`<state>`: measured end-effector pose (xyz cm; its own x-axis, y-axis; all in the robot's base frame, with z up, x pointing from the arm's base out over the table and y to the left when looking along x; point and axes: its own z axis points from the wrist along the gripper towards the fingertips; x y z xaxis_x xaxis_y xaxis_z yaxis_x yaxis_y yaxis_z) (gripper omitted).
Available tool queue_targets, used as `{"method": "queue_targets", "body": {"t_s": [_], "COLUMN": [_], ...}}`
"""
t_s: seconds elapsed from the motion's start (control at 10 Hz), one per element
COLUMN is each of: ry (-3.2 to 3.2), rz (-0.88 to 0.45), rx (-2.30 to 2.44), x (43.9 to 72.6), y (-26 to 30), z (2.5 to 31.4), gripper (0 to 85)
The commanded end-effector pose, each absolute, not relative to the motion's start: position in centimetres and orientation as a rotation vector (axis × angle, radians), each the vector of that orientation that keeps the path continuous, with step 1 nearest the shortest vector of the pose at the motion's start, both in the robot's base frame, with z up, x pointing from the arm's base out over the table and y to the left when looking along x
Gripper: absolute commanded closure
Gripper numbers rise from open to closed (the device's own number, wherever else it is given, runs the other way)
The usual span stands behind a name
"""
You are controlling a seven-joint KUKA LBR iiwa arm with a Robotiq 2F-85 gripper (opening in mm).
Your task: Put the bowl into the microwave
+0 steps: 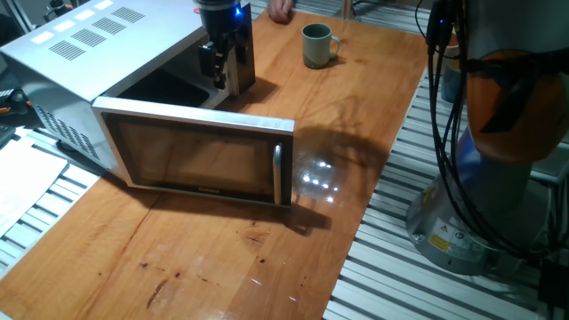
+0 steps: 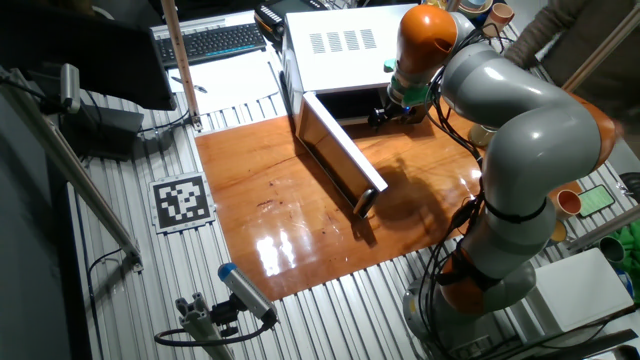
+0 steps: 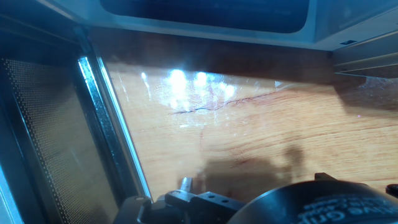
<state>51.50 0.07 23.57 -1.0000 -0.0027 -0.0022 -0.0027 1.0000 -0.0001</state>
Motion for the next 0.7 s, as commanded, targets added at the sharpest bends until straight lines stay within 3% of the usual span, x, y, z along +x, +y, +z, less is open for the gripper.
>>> {"method": "queue_targets", "body": {"t_s": [0.0,0.1,0.6], "ry": [3.14,3.223,3.226], "rz": [0.0,-0.221,-0.221], "rx": [-0.004,-0.211,-0.213], "x": [51.49,51.49,51.5], "y": [0.07,0.07,0.07], "z": [23.57,23.58,23.59], "gripper": [85.0,85.0,85.0]}}
